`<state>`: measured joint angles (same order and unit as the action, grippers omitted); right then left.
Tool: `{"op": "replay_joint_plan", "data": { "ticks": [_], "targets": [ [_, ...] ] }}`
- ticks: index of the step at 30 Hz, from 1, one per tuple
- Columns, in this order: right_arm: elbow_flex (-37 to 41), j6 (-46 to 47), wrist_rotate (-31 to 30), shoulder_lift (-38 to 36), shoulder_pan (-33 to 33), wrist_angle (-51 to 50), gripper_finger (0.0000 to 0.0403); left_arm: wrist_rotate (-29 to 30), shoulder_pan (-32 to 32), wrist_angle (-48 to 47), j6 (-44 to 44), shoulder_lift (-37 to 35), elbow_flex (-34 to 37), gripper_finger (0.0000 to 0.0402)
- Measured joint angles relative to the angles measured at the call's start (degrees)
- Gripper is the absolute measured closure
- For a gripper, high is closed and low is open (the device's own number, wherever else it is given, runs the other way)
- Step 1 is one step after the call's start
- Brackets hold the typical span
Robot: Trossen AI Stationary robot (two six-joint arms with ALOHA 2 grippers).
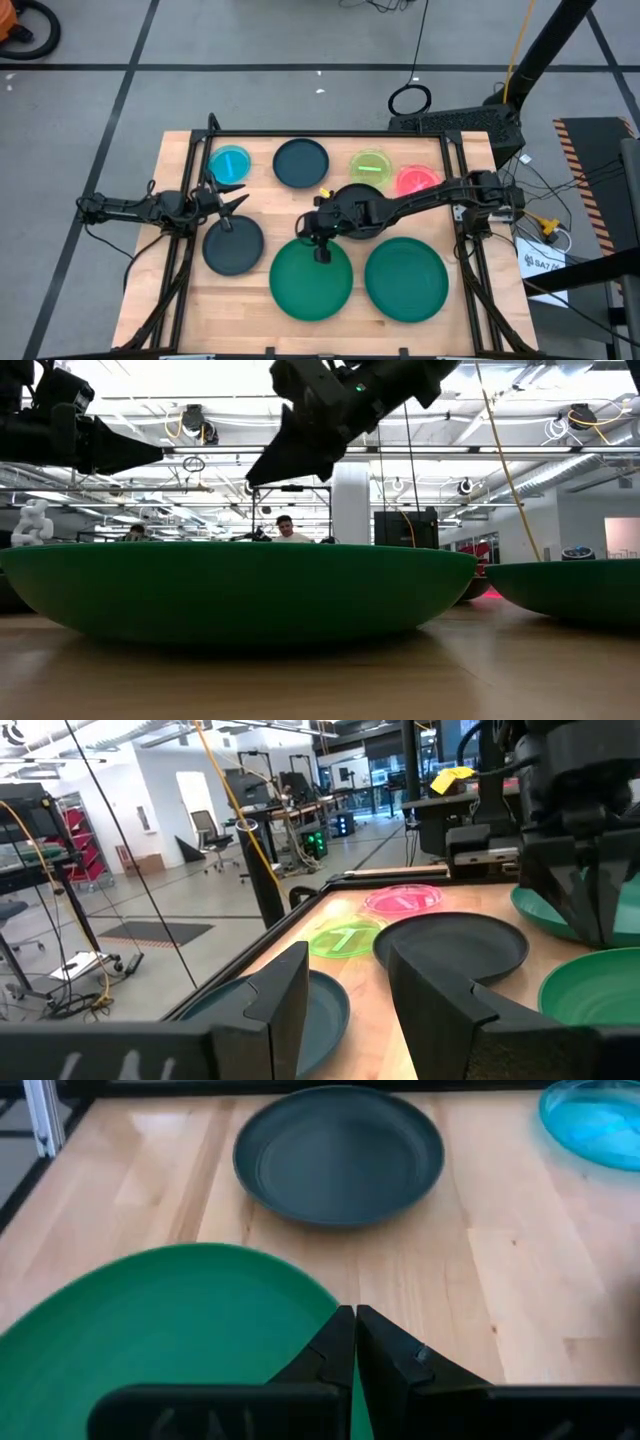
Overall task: Stack plastic plates
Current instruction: Stack the green plate on top of the dark green plate
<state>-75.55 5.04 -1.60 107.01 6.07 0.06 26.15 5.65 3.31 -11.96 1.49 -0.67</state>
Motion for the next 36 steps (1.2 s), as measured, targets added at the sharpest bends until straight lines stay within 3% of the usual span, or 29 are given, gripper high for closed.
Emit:
{"op": "replay_joint_plan", "data": {
  "ticks": [12, 17, 21, 30, 36],
  "targets": [
    [-1.1, -0.6, 0.1, 1.5, 1.5, -13.4, 0.0392, 0.0, 0.0, 0.0, 0.4, 0.0, 0.0, 0.0254],
    [-1.1, -2.9, 0.1, 1.5, 1.5, -14.7, 0.0381, 0.0, 0.0, 0.0, 0.7, 0.0, 0.0, 0.0254],
    [-1.1, -4.1, -0.2, 1.5, 1.5, -14.6, 0.0343, 0.0, 0.0, 0.0, 1.2, 0.0, 0.0, 0.0254],
    [-1.1, -2.6, -4.5, 1.5, 1.2, -14.6, 0.0208, 0.0, 0.0, 0.0, 1.3, 0.0, 0.0, 0.0254],
    [-1.1, 0.0, -4.4, 2.5, 0.2, -14.5, 0.0189, 0.0, 0.0, 0.0, 1.3, 0.0, 0.0, 0.0254]
  ]
}}
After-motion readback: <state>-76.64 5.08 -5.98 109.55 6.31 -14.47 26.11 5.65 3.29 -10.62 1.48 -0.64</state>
